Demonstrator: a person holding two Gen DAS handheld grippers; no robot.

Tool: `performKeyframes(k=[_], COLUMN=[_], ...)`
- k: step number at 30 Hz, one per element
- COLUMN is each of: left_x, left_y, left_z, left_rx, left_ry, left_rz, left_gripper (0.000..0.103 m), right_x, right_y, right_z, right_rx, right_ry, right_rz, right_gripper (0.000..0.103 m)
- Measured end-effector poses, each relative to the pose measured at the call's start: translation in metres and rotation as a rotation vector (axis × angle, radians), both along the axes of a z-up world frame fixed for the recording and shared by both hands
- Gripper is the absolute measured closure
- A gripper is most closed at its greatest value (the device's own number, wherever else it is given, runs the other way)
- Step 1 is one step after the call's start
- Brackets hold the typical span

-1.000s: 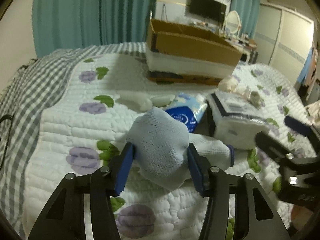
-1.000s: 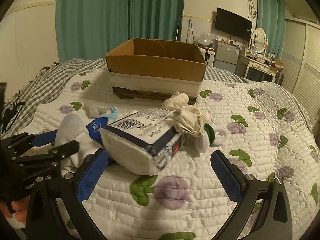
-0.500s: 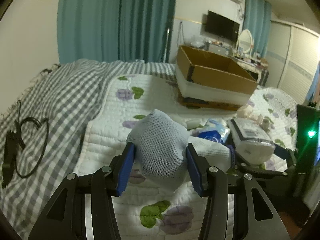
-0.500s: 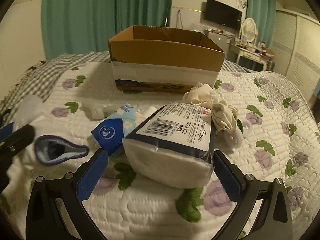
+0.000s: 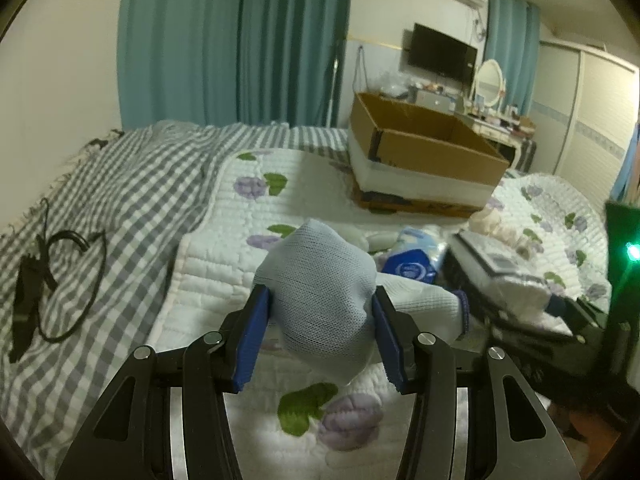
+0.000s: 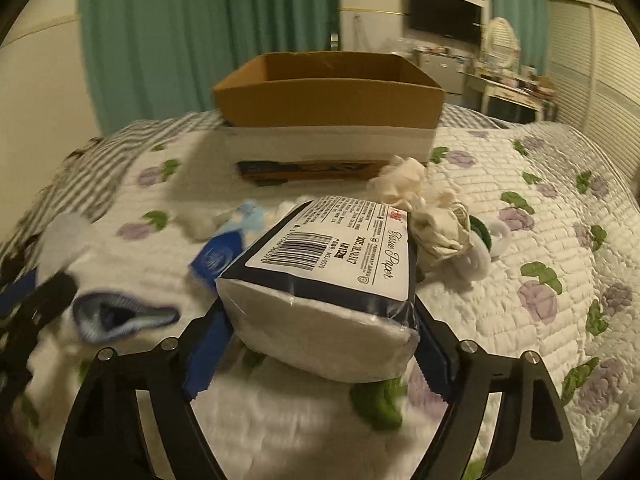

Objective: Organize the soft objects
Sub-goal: 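Carry sock and tissue pack into the box and open both tools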

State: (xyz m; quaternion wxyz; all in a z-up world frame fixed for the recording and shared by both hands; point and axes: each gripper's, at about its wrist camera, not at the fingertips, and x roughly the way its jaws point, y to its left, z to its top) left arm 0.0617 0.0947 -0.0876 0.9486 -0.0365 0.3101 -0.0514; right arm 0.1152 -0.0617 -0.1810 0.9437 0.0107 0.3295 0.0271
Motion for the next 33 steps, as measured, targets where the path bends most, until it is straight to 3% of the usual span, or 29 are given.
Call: performKeyframes(k=[7,12,17,21,26,30,33], left_x=[-0.024,-0.032,-0.022,0.005,0.073,0.136,0.182], left_y=[0.003,0.001,-0.014,-0.037,-0.071,-0.097,-0.115], left_z=[0.033,0.066,0.105,0.129,0.144,0.14,0.122], left_rx=[0.024,0.056,0.067,0.084,0.13,0.15,0.183], left_ry=[-0.071,-0.127,-0.181,-0.212,-0.207,-0.182,-0.16], left_rz=[0.028,0.029,-0.003,-0.039,-0.062,-0.082,-0.087], left_gripper=[0.053,0.053,0.053,0.053,0.053,0.053,0.053], right_x=[-0.049,-0.08,-0.084,-0.06,-0.006,0.058,0.111], right_y=[0.01,0.01,-0.012,-0.034,-0.051,-0.064,-0.07], right_z=[0.042,0.102,0.147,0.182,0.208,0.21,0.195], right_rx=[0.061,0.067,0.046,0.029,-0.026,0.006,0.011], right_ry=[-0.051,-0.205,-0.335,-0.392,-0.433,-0.408,-0.367], right_rz=[0.163,0.252,0.256,0.267,0.265,0.272,0.263], right_gripper=[0.022,0.022,0.022,0.022,0.022,0.022,0.022])
